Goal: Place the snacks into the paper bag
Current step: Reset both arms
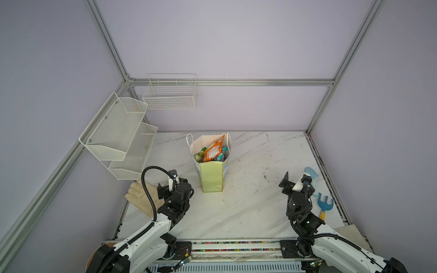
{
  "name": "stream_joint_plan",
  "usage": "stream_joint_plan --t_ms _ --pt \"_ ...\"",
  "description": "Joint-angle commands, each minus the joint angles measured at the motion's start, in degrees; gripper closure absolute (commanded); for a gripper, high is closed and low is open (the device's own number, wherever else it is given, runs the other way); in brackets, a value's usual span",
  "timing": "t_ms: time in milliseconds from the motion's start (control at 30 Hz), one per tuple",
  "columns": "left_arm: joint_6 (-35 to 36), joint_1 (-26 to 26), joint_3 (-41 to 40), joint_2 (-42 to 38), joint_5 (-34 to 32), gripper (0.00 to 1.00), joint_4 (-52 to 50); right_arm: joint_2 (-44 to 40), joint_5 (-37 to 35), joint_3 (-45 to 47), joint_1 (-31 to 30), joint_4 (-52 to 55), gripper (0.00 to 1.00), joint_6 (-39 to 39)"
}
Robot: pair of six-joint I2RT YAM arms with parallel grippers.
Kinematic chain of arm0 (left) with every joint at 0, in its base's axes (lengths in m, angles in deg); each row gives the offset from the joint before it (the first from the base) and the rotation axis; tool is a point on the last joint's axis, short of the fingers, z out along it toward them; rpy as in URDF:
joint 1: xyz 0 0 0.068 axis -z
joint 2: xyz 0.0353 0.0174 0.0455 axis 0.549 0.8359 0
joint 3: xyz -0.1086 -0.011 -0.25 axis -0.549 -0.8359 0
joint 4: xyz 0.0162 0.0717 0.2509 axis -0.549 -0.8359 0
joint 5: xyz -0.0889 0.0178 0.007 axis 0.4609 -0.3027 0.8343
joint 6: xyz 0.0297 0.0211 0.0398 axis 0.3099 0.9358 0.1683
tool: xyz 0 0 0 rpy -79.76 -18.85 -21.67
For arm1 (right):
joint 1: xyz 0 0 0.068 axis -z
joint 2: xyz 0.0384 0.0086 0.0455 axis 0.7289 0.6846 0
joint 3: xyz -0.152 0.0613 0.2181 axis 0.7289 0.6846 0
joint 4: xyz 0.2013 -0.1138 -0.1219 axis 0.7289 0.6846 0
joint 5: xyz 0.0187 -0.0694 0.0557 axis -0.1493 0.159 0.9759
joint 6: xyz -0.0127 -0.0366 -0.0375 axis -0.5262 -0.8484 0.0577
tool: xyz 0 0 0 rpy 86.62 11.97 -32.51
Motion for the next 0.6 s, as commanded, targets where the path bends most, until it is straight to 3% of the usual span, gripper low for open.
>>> stream_joint_plan --t_ms 0,567 --pt "-0.1 -0.4 -2.1 0.6 -2.8 0.00 5.7 1.2 3.9 0.8 1.7 -7.6 0.03 -2.3" --pt "4.0 -3.0 -4.1 1.5 -1.5 0.00 14.6 7.4 12.5 3.0 10.2 -20.6 0.03 -5.4"
